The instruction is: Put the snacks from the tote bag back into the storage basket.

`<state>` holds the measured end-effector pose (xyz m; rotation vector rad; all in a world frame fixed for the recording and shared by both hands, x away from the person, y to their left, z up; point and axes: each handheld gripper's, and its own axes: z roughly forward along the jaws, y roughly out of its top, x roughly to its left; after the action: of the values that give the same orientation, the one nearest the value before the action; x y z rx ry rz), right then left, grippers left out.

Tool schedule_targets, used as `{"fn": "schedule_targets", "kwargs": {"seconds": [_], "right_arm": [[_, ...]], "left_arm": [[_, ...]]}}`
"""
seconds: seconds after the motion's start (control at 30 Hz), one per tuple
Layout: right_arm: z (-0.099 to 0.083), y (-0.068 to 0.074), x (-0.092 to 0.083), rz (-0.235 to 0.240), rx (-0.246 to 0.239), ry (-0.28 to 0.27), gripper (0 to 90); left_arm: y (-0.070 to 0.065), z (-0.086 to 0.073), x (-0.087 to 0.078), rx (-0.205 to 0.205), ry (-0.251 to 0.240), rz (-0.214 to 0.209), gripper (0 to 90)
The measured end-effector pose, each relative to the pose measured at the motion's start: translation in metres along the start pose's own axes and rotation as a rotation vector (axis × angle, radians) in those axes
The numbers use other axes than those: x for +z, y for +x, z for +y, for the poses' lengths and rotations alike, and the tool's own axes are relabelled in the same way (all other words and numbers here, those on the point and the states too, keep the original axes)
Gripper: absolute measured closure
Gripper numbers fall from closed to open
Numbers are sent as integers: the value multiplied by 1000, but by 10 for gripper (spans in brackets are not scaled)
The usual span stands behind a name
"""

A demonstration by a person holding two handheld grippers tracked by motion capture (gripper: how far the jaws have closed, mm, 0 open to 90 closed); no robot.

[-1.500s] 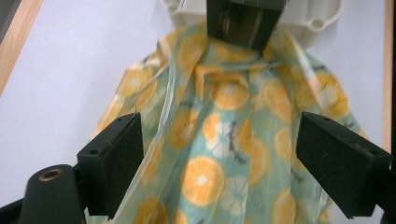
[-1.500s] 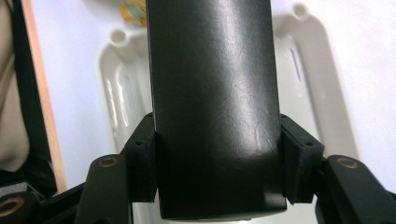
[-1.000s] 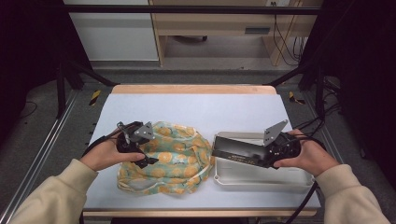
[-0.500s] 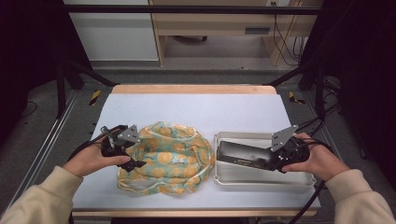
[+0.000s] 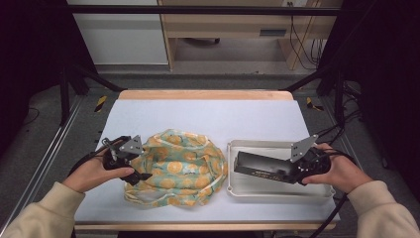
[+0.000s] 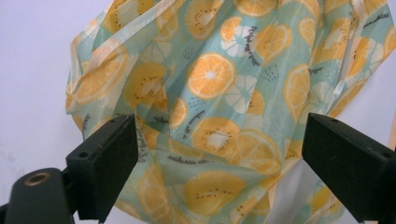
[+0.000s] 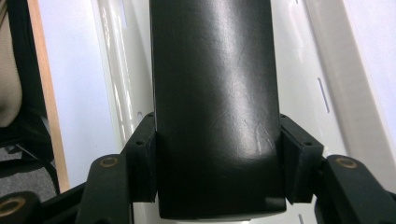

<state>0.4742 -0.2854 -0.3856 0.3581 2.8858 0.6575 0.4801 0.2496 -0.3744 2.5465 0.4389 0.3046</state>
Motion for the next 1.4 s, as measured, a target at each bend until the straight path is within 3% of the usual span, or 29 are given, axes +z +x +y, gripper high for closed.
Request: {"fn": "schedule_targets", "kwargs": {"seconds": [0.1,0.3,0.5,0.9,1.2,1.4], "right_arm": [[-2,-2,1,6,4,-3,426],[-2,-7,4,10,9,2,426],[-2,-10,7,17,4,5,426],[-5,-9,15,45,-13,44,427],[0,-8,23,70,-35,71,428],[3,-3,25,79,-52,70,428]], "left_arm": [[-1,-1,-2,-6,-23,9,106],[1,-4,-1,-27,-14,69,121],[5,-7,-3,-45,-13,93,120],[2,-15,-8,-41,-23,83,122],[2,-24,-11,-60,-38,92,125],[6,-26,-14,-57,-34,95,131]]}}
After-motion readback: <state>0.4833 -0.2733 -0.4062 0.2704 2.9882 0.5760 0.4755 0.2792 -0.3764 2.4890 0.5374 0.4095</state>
